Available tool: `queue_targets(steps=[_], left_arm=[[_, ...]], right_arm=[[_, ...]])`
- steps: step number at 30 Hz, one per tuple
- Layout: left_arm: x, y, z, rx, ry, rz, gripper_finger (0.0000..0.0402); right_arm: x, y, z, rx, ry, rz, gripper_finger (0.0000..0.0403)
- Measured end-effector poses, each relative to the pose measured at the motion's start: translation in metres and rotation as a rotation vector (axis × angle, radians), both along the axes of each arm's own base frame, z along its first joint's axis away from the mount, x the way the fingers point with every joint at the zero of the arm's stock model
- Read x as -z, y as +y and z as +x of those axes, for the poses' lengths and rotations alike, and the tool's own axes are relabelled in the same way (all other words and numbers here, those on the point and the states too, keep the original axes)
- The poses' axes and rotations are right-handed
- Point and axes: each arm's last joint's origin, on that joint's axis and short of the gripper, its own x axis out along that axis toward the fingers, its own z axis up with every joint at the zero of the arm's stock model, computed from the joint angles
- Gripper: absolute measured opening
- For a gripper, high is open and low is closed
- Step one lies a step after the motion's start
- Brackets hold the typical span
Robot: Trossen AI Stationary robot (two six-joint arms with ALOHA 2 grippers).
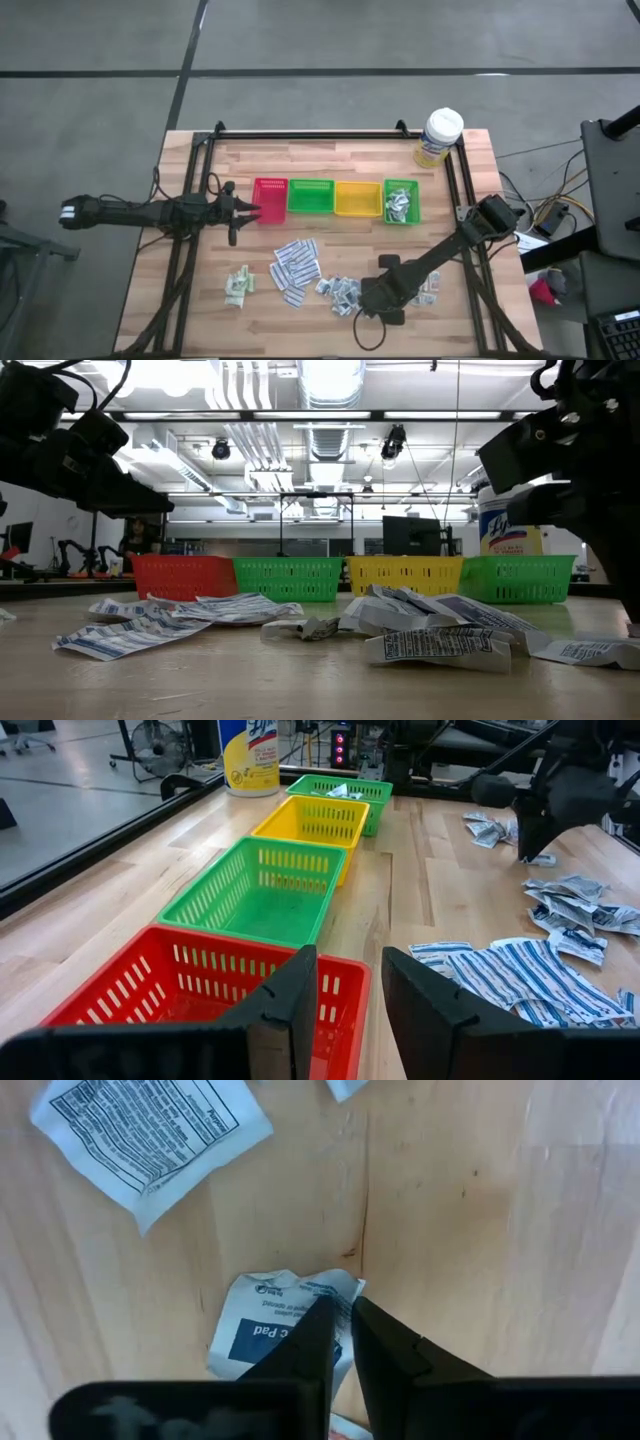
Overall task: Pick & Place First Aid Supplies
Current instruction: Put the blue alcohol pad into the right green bin
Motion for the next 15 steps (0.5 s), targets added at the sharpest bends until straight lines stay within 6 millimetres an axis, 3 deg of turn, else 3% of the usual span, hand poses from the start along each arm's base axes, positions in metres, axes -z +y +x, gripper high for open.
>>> queue_targets(steps=[8,15], left_arm=[[0.000,0.000,0.000,0.000,0.000,0.000,0.0113],[0.000,0.000,0.000,0.000,-0.001,0.000,0.0113]], right_arm=[[-0.010,0.000,0.003,-0.012,-0.058,-0.030,0.0009],[-0.040,-0.003,0.003,-0.045,-0.122,-0.090,0.0008]])
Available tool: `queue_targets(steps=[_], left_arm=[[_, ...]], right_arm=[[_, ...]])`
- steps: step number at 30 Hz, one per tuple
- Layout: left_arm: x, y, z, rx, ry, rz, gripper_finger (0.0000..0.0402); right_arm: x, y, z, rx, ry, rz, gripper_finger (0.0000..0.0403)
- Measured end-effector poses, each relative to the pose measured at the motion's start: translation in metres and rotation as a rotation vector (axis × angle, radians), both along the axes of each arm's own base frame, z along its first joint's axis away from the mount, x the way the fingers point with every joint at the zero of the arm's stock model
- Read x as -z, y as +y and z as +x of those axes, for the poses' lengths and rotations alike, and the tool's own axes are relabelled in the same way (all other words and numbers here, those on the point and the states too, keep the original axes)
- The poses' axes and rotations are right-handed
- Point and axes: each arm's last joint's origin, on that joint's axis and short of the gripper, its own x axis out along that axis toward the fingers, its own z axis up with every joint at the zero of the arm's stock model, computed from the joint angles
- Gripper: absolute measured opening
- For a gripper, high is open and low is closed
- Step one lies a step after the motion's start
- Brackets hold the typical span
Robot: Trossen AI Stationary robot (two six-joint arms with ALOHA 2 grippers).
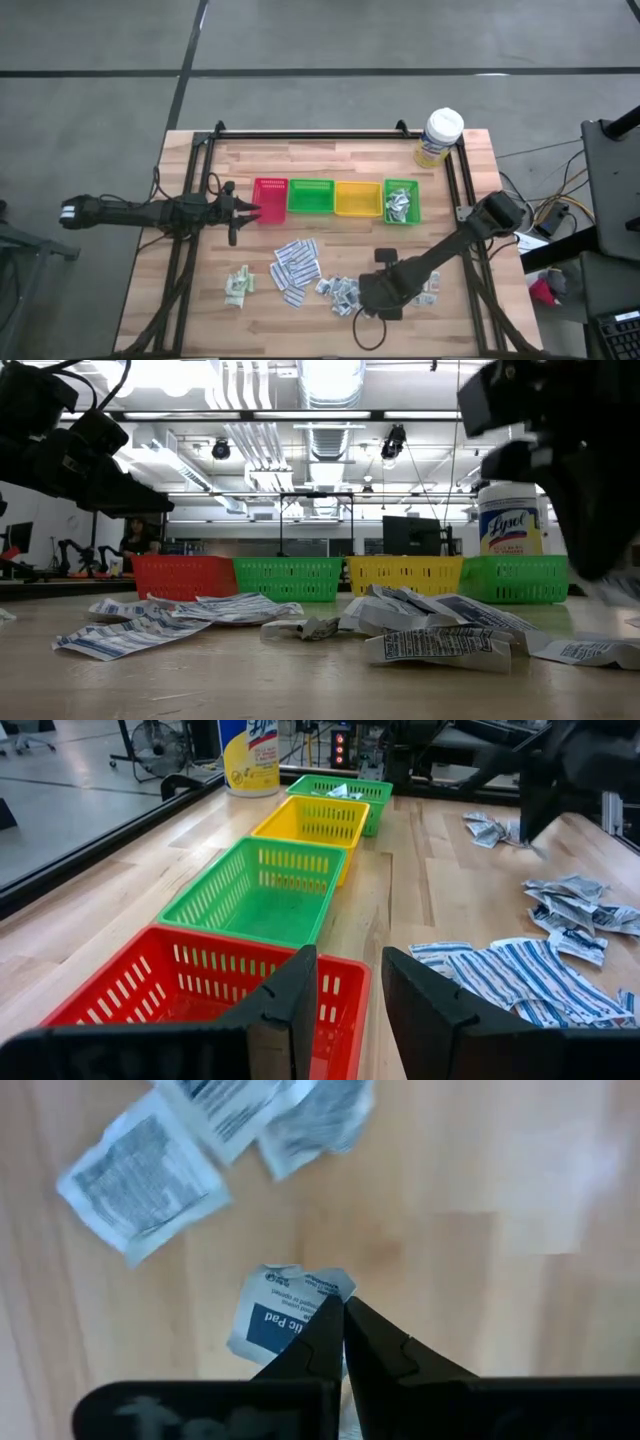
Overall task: Pick & Place First Aid Supplies
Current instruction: Put the blue alcohol pad into the right green bin
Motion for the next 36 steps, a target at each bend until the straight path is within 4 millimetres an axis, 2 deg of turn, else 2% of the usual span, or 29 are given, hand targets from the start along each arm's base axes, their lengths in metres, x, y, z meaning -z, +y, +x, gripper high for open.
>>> queue_targets(steps=[8,15,21,27,36], left_arm=[[0.000,0.000,0.000,0.000,0.001,0.000,0.0113],[0.000,0.000,0.000,0.000,0.002,0.000,0.0113],[0.000,0.000,0.000,0.000,0.003,0.000,0.0113],[0.000,0.000,0.000,0.000,0.004,0.000,0.0113],[0.000,0.000,0.000,0.000,0.004,0.000,0.0113]], right_arm=[[-0.049,-0.010,-0.007,0.005,-0.096,-0.132,0.0008],[-0.081,-0.027,-0.024,0.099,-0.199,-0.292,0.0008],[-0.102,-0.046,-0.042,0.336,-0.305,-0.408,0.0008],[-0.117,-0.068,-0.054,0.642,-0.395,-0.420,0.0008],[-0.122,-0.103,-0.053,0.928,-0.374,-0.420,0.0008]])
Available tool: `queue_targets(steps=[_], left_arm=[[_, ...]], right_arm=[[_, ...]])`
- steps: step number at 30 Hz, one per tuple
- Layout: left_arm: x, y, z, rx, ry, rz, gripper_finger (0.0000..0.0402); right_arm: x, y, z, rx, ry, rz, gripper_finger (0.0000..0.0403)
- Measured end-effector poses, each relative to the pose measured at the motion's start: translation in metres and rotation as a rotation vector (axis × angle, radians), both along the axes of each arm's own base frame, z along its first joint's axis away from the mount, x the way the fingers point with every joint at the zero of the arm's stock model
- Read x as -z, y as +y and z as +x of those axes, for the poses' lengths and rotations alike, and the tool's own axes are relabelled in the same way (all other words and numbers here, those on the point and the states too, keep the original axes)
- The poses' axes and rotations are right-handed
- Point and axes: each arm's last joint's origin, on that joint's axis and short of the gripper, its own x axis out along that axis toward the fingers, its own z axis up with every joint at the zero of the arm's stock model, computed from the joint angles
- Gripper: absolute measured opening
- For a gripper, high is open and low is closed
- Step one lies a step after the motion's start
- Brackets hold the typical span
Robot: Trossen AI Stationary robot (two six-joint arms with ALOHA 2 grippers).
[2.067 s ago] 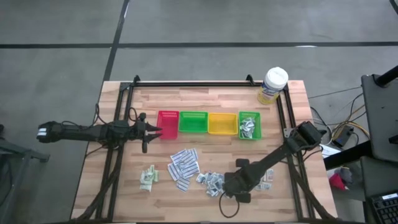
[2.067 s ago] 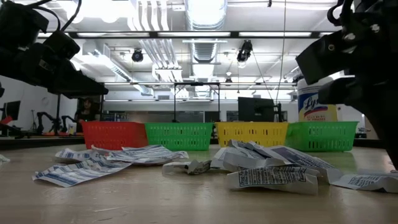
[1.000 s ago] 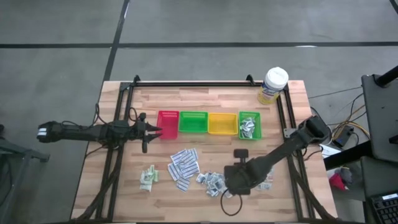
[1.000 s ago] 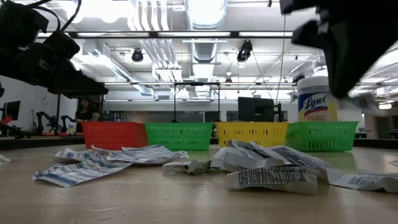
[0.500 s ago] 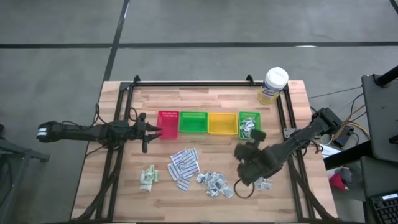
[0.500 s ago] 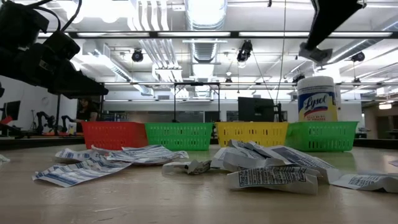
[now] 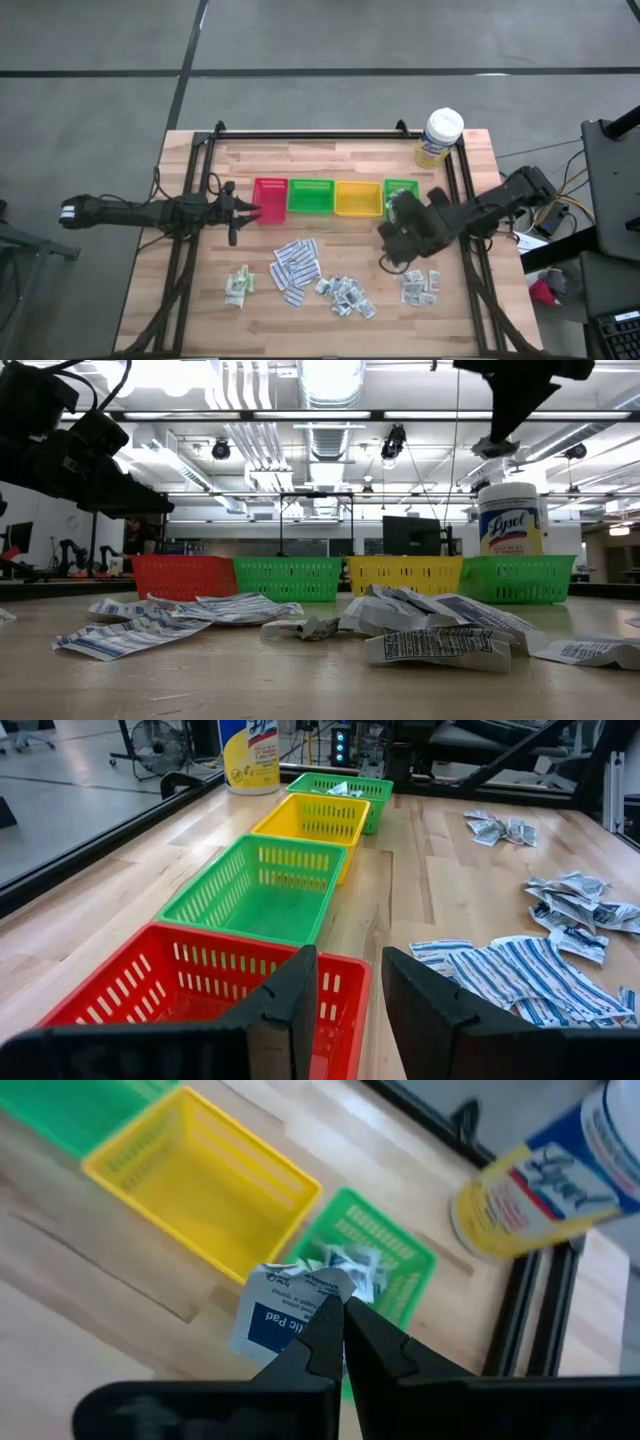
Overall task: Pick & Place First Aid Supplies
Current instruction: Put the blue alcohol pad into the right green bin
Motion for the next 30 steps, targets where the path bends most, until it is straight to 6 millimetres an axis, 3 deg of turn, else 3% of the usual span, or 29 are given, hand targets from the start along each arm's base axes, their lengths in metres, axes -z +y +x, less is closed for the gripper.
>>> queue_targets(steps=[13,22,30], left_arm=[[0.000,0.000,0.000,0.000,0.000,0.000,0.0113],[0.000,0.000,0.000,0.001,0.000,0.003,0.0113],[0.000,0.000,0.000,0.001,0.000,0.004,0.0113]], right_arm=[[0.008,-0.051,0.008,0.150,0.098,0.045,0.0008],[0.037,-0.071,0.000,0.230,0.213,0.072,0.0008],[0.060,-0.080,0.002,0.176,0.152,0.100,0.0008]])
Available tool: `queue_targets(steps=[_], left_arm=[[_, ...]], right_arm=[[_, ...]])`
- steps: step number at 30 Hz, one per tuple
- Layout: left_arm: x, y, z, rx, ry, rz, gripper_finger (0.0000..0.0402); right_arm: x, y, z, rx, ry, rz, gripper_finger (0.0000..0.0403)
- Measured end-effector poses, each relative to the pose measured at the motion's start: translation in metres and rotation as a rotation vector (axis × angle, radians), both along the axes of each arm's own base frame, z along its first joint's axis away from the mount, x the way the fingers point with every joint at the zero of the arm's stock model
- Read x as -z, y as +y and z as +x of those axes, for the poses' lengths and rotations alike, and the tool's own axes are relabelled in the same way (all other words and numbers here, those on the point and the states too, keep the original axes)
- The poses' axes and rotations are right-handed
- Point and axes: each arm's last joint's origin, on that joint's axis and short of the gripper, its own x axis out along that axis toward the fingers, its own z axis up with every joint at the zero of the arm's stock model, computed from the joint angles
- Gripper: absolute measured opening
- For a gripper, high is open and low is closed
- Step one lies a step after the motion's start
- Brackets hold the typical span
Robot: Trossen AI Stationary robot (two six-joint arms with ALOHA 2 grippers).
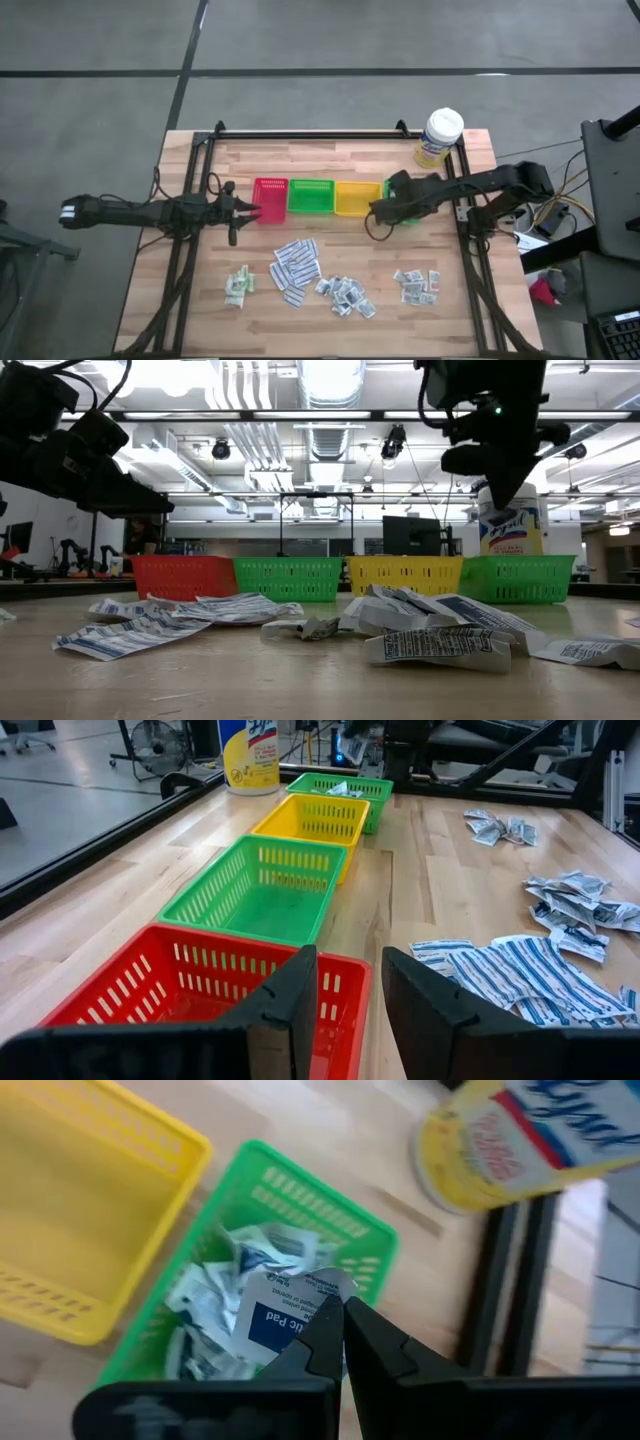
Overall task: Pick & Place First Aid Supplies
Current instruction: Put the blue alcohol pad into the right green bin
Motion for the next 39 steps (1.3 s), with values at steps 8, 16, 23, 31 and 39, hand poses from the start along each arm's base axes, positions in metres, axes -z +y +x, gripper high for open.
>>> queue_targets(steps=[8,16,23,31,39], left_arm=[[0.000,0.000,0.000,0.000,0.000,0.000,0.0113],[0.000,0.000,0.000,0.000,0.000,0.000,0.0113],[0.000,0.000,0.000,0.000,0.000,0.000,0.0113],[0.000,0.000,0.000,0.000,0.000,0.000,0.0113],[0.000,0.000,0.000,0.000,0.000,0.000,0.0113]], right_arm=[[0.022,-0.016,-0.011,-0.002,-0.108,0.095,0.0008],[0.039,-0.023,-0.027,-0.007,-0.231,0.181,0.0008],[0.048,-0.025,-0.040,-0.003,-0.234,0.181,0.0008],[0.048,-0.025,-0.040,-0.042,-0.231,0.178,0.0019],[0.050,-0.025,-0.039,-0.057,-0.211,0.172,0.0071]])
